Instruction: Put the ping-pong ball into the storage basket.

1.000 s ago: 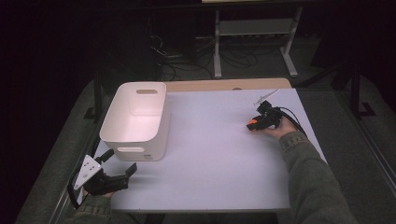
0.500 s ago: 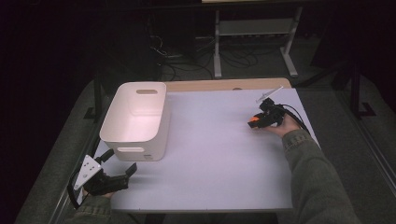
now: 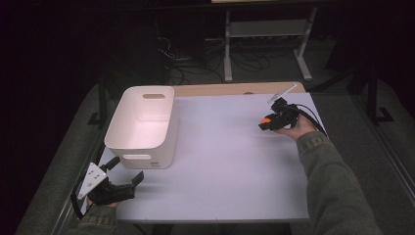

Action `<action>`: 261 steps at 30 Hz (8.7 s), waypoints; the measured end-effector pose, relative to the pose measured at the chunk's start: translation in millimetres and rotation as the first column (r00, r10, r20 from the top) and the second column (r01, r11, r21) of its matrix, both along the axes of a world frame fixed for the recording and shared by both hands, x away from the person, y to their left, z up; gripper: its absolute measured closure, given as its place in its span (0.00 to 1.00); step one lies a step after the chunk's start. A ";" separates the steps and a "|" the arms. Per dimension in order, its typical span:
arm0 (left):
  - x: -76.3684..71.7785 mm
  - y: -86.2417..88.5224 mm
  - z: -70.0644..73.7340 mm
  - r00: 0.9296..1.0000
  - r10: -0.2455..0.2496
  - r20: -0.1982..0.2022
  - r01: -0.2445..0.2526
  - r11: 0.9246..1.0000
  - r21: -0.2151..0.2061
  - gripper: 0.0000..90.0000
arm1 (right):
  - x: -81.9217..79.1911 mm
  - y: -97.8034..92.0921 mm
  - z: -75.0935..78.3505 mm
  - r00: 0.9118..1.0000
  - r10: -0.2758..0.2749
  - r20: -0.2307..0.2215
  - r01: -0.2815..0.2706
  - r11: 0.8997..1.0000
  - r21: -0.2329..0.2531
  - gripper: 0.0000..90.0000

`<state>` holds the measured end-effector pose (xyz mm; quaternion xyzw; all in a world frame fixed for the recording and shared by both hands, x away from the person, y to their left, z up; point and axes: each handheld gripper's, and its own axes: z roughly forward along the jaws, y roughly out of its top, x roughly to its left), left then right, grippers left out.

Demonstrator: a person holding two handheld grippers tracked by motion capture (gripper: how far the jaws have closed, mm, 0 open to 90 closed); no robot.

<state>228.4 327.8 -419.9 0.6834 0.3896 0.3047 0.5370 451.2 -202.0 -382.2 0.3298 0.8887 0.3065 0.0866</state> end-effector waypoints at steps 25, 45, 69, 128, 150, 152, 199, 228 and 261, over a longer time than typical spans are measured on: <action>0.0 0.1 0.1 1.000 0.000 0.000 0.000 1.000 -0.001 0.00 | -3.0 21.1 40.6 0.999 0.047 0.028 -0.047 0.999 -0.005 0.55; 0.3 0.1 0.0 1.000 0.000 -0.003 0.000 1.000 -0.001 0.00 | -5.1 38.5 73.3 0.994 0.089 0.065 -0.090 0.996 0.007 0.55; 0.2 0.1 0.2 1.000 -0.007 -0.002 0.007 1.000 -0.003 0.00 | -8.0 72.4 97.1 0.983 0.162 0.087 -0.164 0.986 0.019 0.55; -0.6 0.9 0.8 1.000 -0.013 0.002 0.013 1.000 -0.008 0.00 | -23.4 163.0 134.0 0.920 0.359 0.155 -0.367 0.930 0.021 0.55; -0.6 0.9 0.9 1.000 -0.013 0.003 0.013 1.000 -0.009 0.00 | -22.7 187.2 129.7 0.905 0.399 0.151 -0.408 0.912 0.039 0.55; -0.5 1.0 0.9 1.000 -0.013 0.002 0.013 1.000 -0.010 0.00 | -22.5 189.6 129.6 0.903 0.401 0.152 -0.412 0.910 0.044 0.55; -0.3 1.5 0.7 1.000 -0.015 0.001 0.015 1.000 -0.014 0.00 | -21.2 253.2 110.1 0.860 0.486 0.159 -0.507 0.848 0.152 0.55; -0.3 1.1 0.5 1.000 -0.017 -0.001 0.017 1.000 -0.011 0.00 | -19.4 277.9 97.8 0.848 0.505 0.162 -0.529 0.828 0.187 0.55; 0.2 1.3 0.0 1.000 -0.017 -0.004 0.017 1.000 -0.007 0.00 | -7.7 284.2 92.8 0.883 0.449 0.137 -0.470 0.845 0.257 0.22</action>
